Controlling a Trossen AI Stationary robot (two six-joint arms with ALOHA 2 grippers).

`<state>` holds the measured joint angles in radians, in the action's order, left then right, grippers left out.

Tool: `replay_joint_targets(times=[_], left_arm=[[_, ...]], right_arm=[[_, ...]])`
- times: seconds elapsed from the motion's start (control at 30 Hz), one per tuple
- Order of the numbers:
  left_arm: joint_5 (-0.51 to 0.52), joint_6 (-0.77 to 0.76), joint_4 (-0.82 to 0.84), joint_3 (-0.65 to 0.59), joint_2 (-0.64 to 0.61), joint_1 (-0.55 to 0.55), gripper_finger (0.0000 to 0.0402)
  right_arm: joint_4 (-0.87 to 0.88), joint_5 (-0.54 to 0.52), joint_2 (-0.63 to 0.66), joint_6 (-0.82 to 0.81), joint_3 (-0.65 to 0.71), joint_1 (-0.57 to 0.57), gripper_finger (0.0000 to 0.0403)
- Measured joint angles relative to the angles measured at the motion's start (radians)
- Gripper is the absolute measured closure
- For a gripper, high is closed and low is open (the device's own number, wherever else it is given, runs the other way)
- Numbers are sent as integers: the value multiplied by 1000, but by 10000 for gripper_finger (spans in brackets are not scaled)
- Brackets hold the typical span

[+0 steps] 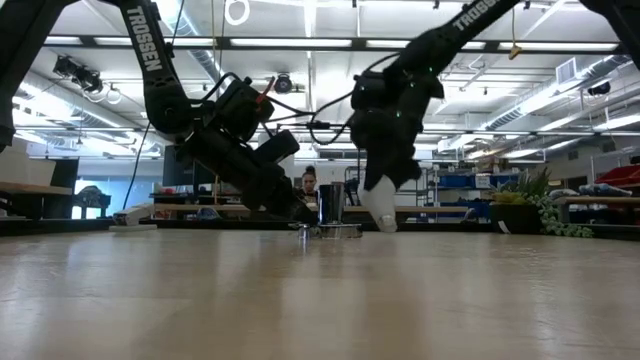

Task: Screw lightbulb
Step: Remove the lightbulb from the lamp

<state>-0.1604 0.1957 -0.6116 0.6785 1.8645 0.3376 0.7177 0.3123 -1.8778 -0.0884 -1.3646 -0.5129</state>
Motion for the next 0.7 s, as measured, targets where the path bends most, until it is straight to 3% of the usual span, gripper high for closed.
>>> replay_joint_targets(times=[0.17,0.3,0.5,0.7], left_arm=[[9,3,-8,0,0,0,401],[9,-2,-12,0,0,0,401],[10,-1,-13,0,0,0,401],[30,7,-18,-1,1,-1,401]], right_arm=[[-113,-20,1,-79,55,17,122],[-147,-94,1,-78,57,40,97],[-93,-172,0,-50,13,46,57],[-13,-215,0,-21,-59,47,49]])
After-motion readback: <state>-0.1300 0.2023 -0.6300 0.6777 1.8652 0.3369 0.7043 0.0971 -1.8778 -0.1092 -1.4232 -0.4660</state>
